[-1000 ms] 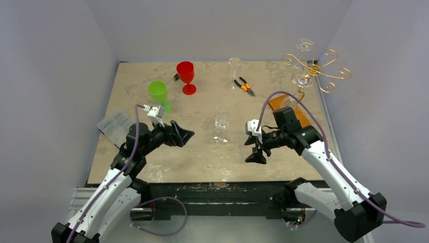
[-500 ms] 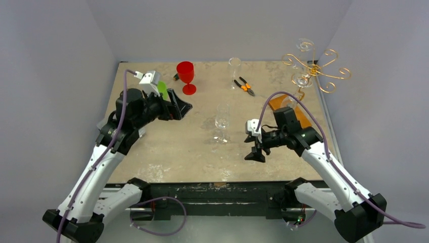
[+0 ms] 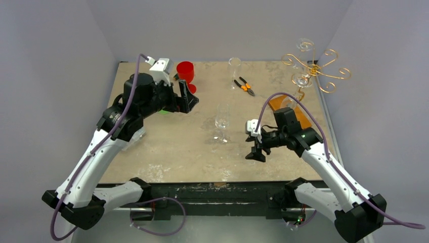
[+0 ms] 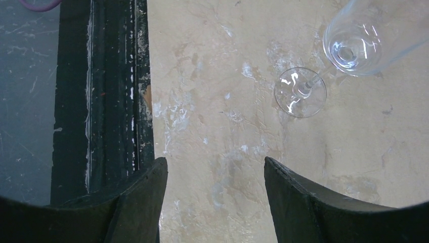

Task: Place the wine glass upside down on the wine glass rack
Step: Place the wine glass at the center of the board.

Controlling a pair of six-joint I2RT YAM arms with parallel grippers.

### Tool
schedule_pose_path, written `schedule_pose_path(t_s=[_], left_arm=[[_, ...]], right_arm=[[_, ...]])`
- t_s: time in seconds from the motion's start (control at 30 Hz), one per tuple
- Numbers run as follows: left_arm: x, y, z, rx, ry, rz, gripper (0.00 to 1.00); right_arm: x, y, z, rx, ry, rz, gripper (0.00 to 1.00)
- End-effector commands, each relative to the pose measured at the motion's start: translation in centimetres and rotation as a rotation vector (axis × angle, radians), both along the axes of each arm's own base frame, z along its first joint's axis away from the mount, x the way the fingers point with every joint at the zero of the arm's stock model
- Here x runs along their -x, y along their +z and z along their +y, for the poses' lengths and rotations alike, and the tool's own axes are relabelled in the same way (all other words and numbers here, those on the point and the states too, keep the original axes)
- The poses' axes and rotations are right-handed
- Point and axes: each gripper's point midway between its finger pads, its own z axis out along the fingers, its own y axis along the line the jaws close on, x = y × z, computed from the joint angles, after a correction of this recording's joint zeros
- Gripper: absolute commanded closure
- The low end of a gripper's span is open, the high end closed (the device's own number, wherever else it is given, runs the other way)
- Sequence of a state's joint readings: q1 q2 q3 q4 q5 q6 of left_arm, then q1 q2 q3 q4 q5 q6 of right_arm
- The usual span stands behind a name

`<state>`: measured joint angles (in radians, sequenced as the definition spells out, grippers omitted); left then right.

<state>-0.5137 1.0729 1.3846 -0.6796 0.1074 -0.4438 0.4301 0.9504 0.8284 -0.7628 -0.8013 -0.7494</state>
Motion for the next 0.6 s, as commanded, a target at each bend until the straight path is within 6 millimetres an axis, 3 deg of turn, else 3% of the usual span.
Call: schedule_pose_path(t_s=[0.0,0.57], left_arm=[[-0.8,0.5,0.3,-0.099,0.025,-0.032,0.06],[-2.3,1.9,-1.7,-0.129,0.002,-0.037,0.07]], right_arm=[[-0.3,0.4,0.0,-0.013,-0.002,-0.028,0.32],[-0.5,-0.2,-0.2,0.006,-0.01,-0.022,0.32]])
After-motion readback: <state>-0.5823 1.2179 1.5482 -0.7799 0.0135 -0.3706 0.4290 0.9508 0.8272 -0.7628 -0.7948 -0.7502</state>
